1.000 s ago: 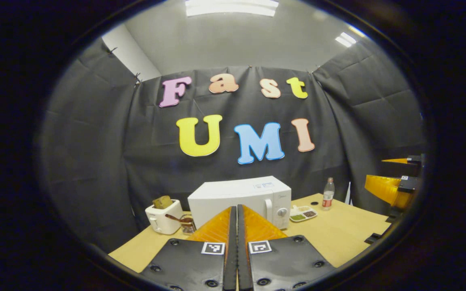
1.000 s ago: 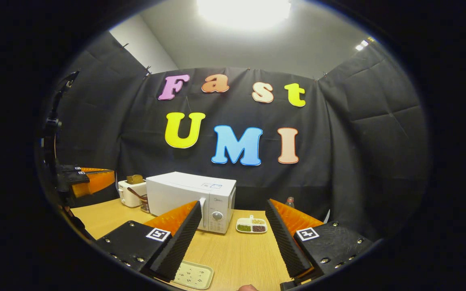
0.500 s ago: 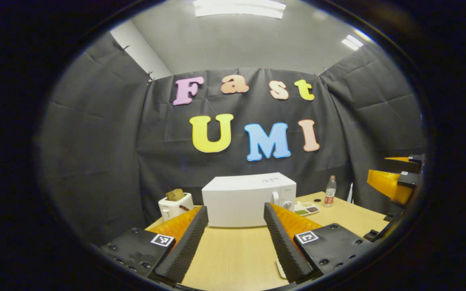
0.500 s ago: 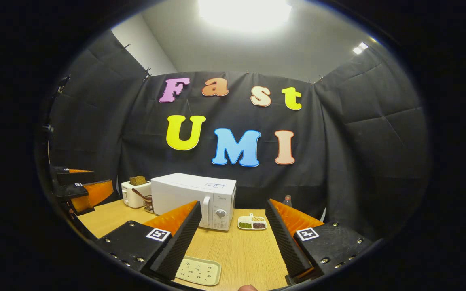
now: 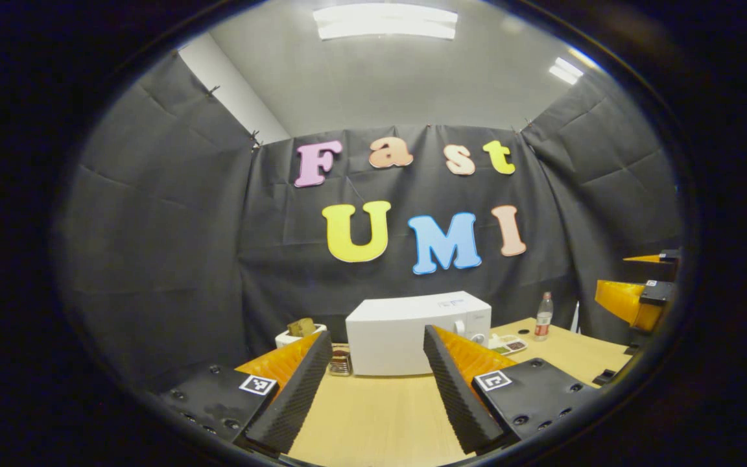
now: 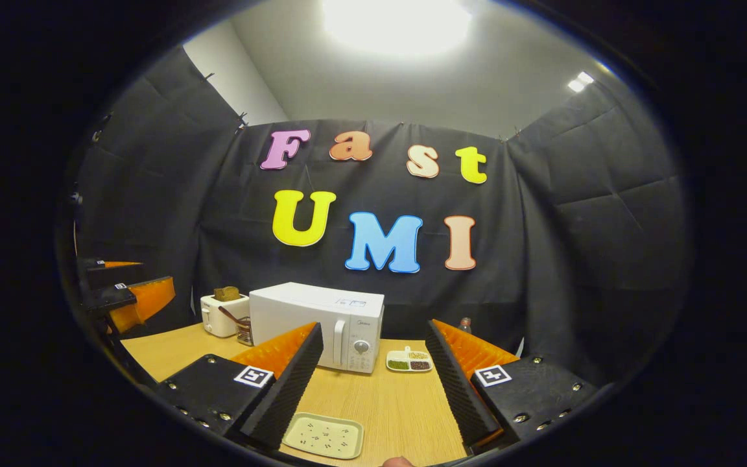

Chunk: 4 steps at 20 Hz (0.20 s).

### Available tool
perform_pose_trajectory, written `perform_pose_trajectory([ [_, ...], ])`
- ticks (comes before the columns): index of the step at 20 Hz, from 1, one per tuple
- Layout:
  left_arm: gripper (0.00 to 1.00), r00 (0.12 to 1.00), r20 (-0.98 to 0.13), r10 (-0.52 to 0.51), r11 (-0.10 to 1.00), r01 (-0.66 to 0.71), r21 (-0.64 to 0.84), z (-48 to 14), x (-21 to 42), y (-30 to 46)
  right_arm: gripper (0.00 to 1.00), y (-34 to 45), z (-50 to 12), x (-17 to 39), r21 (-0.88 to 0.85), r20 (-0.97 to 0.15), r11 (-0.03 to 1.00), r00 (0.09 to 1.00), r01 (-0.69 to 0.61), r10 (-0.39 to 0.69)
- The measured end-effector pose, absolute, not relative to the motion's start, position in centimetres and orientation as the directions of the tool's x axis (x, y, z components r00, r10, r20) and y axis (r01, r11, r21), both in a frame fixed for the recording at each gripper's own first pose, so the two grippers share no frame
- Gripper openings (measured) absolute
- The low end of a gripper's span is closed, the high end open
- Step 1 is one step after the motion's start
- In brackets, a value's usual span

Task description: Open the microwave oven with the left hand, put the food in, and close the microwave oven.

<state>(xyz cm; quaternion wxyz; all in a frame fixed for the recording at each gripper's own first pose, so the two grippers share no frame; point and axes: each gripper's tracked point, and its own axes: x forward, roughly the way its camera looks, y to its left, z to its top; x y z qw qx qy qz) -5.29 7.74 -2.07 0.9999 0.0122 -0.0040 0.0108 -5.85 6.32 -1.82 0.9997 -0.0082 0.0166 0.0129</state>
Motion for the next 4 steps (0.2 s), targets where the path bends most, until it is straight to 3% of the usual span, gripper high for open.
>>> perform_pose_trajectory([
  [3,0.97,0.999,0.005,0.038,0.999,-0.038,0.031,-1.5,-5.0,8.8,0.97,6.8,-1.6,-5.8,0.005,-0.031,0.999,0.999,-0.032,0.032],
  [4,0.94,0.999,0.017,0.044,0.999,-0.044,0.028,-1.3,-5.1,9.1,0.97,7.1,-1.5,-5.8,0.008,-0.029,0.999,0.999,-0.038,0.038],
])
